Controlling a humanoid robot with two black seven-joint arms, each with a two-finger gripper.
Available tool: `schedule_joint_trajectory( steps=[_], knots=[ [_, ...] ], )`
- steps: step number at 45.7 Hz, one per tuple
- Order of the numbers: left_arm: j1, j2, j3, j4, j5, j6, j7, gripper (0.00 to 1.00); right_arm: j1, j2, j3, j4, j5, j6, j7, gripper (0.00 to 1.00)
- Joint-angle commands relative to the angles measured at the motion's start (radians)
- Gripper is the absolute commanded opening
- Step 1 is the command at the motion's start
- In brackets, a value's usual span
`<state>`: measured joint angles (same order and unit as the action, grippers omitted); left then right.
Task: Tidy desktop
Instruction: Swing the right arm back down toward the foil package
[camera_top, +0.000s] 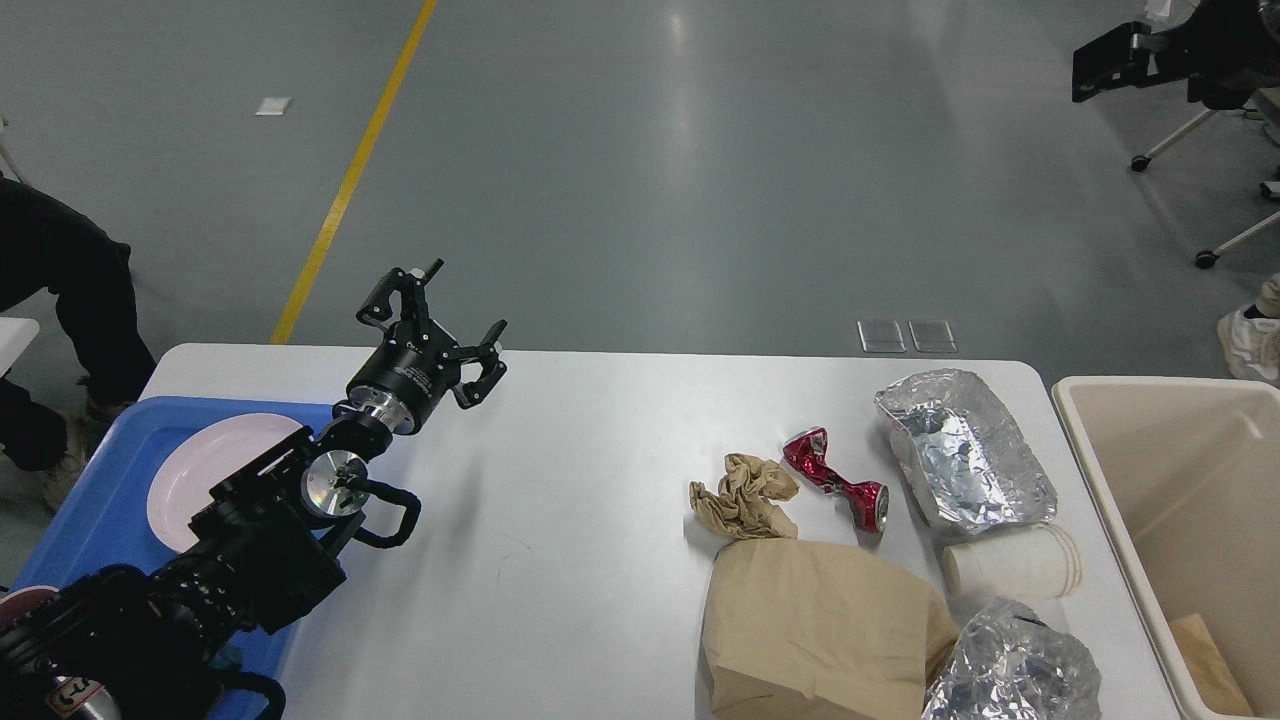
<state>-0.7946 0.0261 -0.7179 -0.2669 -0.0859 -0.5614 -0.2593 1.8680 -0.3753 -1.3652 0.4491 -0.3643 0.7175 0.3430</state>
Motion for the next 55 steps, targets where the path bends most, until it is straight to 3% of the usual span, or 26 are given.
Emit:
schedule_joint_trajectory(
  steps=[1,17,27,55],
  knots=[
    [0.0,0.0,0.0,0.0,0.0,0.0,0.0,0.97,0.007,0.048,-0.041,0.08,-0.011,0.0,-0.001,1.0],
    [0.0,0.0,0.0,0.0,0.0,0.0,0.0,0.97,-0.064,0.202,-0.041,0.189,-0.007,-0.015,-0.002,1.0],
    [0.0,0.0,0.0,0.0,0.0,0.0,0.002,0.97,-0.19,0.28,-0.041,0.175,0.004,-0.056,-0.004,1.0],
    [0.0,0.0,0.0,0.0,0.0,0.0,0.0,0.97,-0.566,0.266,-0.011,0.037,0.008,-0.292,-0.006,1.0]
  ],
)
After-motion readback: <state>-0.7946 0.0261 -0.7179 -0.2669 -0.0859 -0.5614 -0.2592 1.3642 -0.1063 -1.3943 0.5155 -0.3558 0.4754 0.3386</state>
